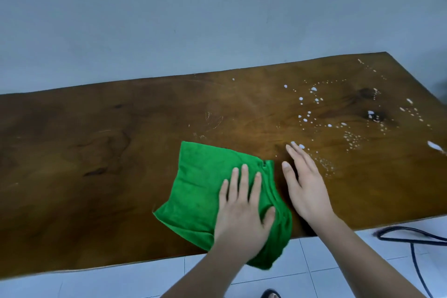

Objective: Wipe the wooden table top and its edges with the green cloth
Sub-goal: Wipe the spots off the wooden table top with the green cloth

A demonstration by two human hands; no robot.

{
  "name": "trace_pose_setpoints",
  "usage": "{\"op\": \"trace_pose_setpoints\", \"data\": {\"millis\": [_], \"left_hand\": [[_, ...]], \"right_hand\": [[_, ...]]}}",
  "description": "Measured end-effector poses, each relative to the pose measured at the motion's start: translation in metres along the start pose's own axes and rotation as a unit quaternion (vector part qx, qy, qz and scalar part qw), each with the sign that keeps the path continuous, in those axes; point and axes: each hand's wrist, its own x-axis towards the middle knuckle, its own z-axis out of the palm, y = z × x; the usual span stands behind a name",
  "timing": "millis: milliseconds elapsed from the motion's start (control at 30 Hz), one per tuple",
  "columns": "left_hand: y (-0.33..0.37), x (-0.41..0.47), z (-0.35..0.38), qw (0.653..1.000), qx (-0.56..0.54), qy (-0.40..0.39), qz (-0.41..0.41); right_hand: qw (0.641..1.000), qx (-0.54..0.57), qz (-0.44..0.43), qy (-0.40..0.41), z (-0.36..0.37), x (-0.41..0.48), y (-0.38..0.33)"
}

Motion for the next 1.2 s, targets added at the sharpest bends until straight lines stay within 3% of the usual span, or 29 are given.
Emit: {"op": "trace_pose_setpoints", "data": {"millis": [100, 267, 400, 567, 733, 867, 1200], "left_hand": [[0.007, 0.005, 0.001, 0.999, -0.035, -0.008, 0.023], [-0.038, 0.000, -0.031, 0.974, -0.223, 0.029, 0.020], [-0.103, -0.018, -0.046, 0.975, -0.183, 0.121, -0.028], [-0.179, -0.035, -0.054, 0.972, -0.134, 0.152, -0.118], [-0.213, -0.046, -0.048, 0.965, -0.113, 0.154, -0.182], [-0.220, -0.045, -0.035, 0.972, -0.077, 0.141, -0.171], [-0.202, -0.030, -0.035, 0.971, -0.052, 0.123, -0.200]], "right_hand": [[1.000, 0.013, -0.014, 0.001, -0.004, -0.003, -0.010], [0.996, 0.017, -0.078, -0.040, 0.011, -0.028, -0.033], [0.976, -0.113, -0.170, -0.079, 0.050, -0.053, -0.049], [0.932, -0.277, -0.164, -0.167, 0.098, -0.062, -0.079], [0.903, -0.297, -0.225, -0.215, 0.123, -0.045, -0.111], [0.884, -0.296, -0.260, -0.252, 0.138, 0.000, -0.137], [0.891, -0.290, -0.254, -0.241, 0.141, 0.151, -0.125]]}}
